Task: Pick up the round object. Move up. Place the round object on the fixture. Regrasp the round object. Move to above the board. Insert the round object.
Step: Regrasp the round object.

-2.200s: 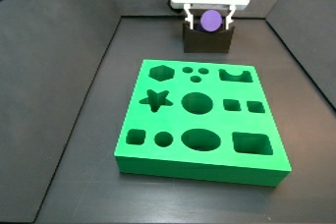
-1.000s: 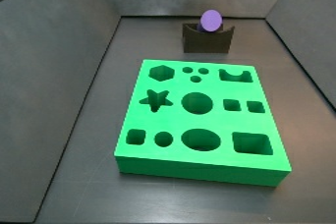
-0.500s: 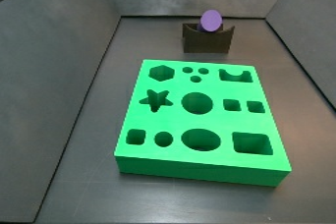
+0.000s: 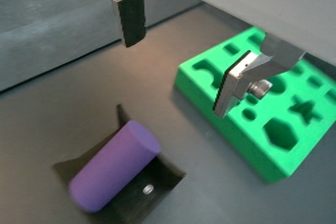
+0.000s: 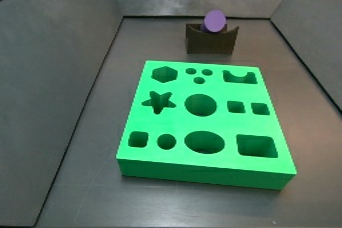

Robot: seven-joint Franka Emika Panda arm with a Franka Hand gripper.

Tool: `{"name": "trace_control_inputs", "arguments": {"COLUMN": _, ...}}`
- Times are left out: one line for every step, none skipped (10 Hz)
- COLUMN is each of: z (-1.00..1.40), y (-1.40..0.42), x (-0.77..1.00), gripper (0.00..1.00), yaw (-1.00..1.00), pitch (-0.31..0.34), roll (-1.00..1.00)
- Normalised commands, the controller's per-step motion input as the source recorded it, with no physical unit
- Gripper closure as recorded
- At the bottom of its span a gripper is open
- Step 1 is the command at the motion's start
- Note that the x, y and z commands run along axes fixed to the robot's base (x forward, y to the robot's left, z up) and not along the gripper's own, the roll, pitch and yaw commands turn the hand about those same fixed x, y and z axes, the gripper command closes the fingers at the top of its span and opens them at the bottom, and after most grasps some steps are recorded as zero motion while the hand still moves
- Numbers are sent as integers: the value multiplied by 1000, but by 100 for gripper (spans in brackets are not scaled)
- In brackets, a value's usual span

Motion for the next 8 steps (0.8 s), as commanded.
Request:
{"name": "trace_control_inputs", "arguments": {"z": 4, "y": -17, "x": -14, "gripper": 0, "yaw": 13, "pitch": 12, "roll": 1000}}
{"name": "trace_control_inputs", "arguments": {"z": 7, "y": -17, "x": -14, "gripper": 0, "yaw": 14, "pitch": 14, "roll": 1000}}
{"name": "trace_control_inputs", "arguments": {"z": 9, "y": -18, "x": -11, "gripper": 0, "yaw": 15, "pitch": 17, "roll": 1000}}
{"name": "trace_control_inputs", "arguments": {"z": 6, "y": -19, "x": 1, "gripper": 0, "yaw": 18, "pitch": 23, "roll": 1000}}
{"name": "trace_control_inputs", "arguments": {"z": -4, "y": -18, "x": 15, "gripper": 0, "yaw": 20, "pitch": 29, "roll": 1000}}
{"name": "trace_control_inputs", "arguments": {"z": -9, "y": -23, "x": 35, "gripper": 0, "yaw": 24, "pitch": 40, "roll": 1000}}
{"name": "trace_control_inputs", "arguments": {"z": -10, "y": -22, "x": 43, "gripper": 0, "yaw": 27, "pitch": 47, "roll": 1000}}
{"name": "trace_control_inputs", "arguments": {"z": -12, "y": -26, "x": 60, "gripper": 0, "yaw": 33, "pitch": 65, "roll": 1000}}
